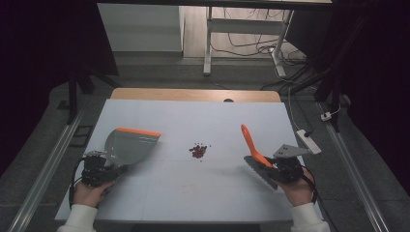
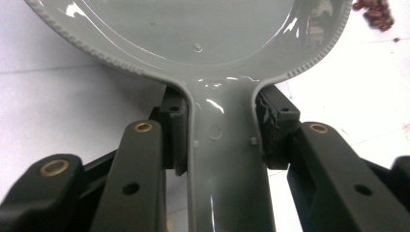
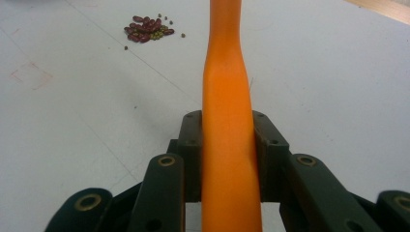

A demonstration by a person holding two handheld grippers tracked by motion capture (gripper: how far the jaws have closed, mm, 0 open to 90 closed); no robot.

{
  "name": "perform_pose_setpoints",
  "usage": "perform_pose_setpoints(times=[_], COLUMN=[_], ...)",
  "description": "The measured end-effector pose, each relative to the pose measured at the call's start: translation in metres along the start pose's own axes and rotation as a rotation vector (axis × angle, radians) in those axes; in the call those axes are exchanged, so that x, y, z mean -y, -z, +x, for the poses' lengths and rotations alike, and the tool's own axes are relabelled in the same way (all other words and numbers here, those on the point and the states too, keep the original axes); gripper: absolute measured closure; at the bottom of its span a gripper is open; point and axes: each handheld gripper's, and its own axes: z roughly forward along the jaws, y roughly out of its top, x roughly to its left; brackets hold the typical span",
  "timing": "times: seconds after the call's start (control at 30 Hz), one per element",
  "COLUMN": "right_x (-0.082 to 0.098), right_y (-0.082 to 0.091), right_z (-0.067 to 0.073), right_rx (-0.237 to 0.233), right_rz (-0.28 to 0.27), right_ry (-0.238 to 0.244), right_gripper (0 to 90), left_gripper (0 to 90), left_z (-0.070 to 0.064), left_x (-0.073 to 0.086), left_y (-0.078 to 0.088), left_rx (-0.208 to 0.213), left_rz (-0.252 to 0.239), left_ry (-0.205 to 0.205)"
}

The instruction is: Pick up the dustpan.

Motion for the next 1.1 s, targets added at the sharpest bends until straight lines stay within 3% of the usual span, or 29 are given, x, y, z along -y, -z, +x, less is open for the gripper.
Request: perform_pose_setpoints(times=[0.43,0.7,0.93,1.1], right_x=[-0.002,-0.005,-0.008,-0.009], right_y=[0.002,0.000,-0.002,-0.003], right_z=[-0.001,0.000,0.004,0.005], right_rx=[0.003,0.007,0.017,0.014], right_rz=[-0.028,-0.026,-0.032,-0.031], right_ry=[-0.011,-0.009,-0.002,0.004], right_gripper=[70.0,70.0,70.0,70.0], left_gripper=[61.5,61.6,61.5,61.5], left_z=[0.005,0.007,0.003,-0.003], left_x=[-0.010,-0.013,-0.019,-0.018], left_y=[-0.004,-0.007,-0.010,-0.004], left_rx=[0.057,0.090,0.085,0.106], left_rz=[-0.055,-0.064,-0.066,-0.085], left_ry=[-0.070,-0.100,-0.171,-0.233])
